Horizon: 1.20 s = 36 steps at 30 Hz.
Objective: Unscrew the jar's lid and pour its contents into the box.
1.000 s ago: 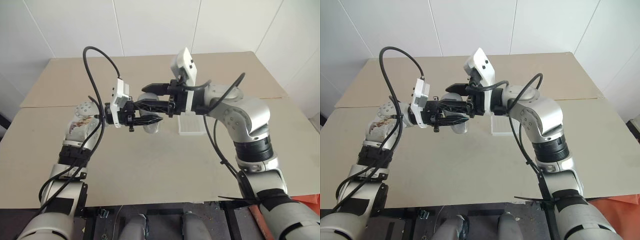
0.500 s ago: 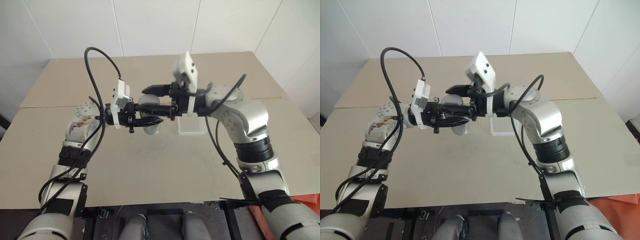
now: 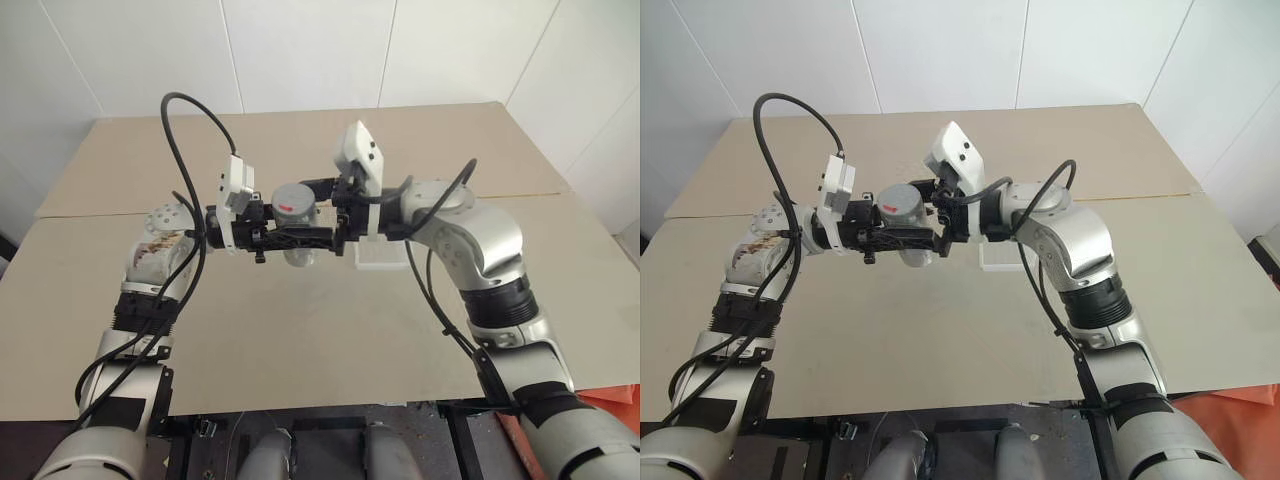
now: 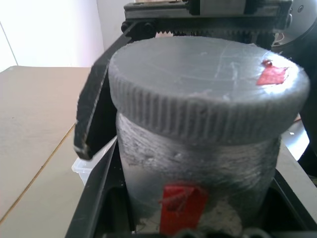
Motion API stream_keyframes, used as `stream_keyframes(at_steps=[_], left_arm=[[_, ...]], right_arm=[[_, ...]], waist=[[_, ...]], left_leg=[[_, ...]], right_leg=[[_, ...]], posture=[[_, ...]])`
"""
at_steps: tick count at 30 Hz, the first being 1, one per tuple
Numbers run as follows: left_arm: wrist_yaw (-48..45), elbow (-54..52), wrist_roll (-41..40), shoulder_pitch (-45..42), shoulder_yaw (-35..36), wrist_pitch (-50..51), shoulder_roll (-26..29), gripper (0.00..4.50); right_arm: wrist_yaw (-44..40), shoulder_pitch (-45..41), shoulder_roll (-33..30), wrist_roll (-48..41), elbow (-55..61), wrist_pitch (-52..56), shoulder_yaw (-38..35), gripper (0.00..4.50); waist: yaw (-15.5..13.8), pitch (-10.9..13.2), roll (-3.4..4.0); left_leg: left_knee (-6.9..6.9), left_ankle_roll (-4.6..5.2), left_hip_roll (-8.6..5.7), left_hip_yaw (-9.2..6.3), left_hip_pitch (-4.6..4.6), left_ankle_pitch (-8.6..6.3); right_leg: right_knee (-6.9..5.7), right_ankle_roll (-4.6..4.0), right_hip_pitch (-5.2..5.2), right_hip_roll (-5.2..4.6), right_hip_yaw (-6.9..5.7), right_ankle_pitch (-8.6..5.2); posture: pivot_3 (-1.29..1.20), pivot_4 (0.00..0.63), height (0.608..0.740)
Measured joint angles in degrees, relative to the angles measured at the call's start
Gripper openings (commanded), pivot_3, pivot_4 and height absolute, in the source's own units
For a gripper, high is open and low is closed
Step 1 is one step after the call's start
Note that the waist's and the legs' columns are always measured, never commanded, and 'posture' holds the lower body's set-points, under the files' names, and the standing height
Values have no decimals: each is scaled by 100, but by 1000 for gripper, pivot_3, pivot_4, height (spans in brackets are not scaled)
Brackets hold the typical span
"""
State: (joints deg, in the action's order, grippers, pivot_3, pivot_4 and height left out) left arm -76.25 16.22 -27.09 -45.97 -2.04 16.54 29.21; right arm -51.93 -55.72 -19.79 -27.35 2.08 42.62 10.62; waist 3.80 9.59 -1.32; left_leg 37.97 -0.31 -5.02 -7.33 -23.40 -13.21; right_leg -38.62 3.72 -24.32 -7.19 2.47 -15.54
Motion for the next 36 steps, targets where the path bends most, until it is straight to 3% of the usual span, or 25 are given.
stream_keyframes(at_steps=[12,15,19,24,27,33,36], left_arm=[[-34,-1,0,32,0,100,10,1935],[-38,-30,0,42,0,105,38,1935],[-46,-78,-2,60,5,123,70,1935],[-61,-183,-2,96,6,179,111,1935],[-199,-308,-32,150,-9,250,132,1935],[-619,-744,-237,173,-175,361,120,1935],[-658,-873,-266,185,-166,409,150,1935]], right_arm=[[25,-25,73,-84,-46,23,-116,4484],[26,-30,97,-86,-64,23,-118,3976],[11,-36,137,-89,-119,19,-117,2802],[-166,-36,137,-91,-202,-96,-117,2778],[-831,-58,124,-114,-576,-493,-118,2778],[-3105,-607,123,-222,-2063,-1676,-4,2778],[-3491,-871,115,-489,-2651,-2135,264,2778]], waist=[[11,0,0],[12,0,0],[12,0,0],[17,0,1],[17,0,1],[40,0,1],[55,0,1]], left_leg=[[0,0,0,0,0,0],[0,0,0,0,0,0],[0,0,0,0,1,0],[0,0,0,0,1,0],[2,2,0,1,1,-1],[13,3,2,3,4,-2],[13,1,8,5,10,-1]], right_leg=[[-7,0,-1,0,0,0],[-7,0,-1,0,0,0],[-8,0,-1,0,0,0],[-9,0,-2,0,0,0],[-8,0,1,0,0,0],[-6,0,6,2,-1,0],[-5,0,3,5,-2,0]], posture=[[0,150,740],[0,150,740],[0,150,740],[0,150,740],[0,150,740],[0,150,740],[0,150,740]])
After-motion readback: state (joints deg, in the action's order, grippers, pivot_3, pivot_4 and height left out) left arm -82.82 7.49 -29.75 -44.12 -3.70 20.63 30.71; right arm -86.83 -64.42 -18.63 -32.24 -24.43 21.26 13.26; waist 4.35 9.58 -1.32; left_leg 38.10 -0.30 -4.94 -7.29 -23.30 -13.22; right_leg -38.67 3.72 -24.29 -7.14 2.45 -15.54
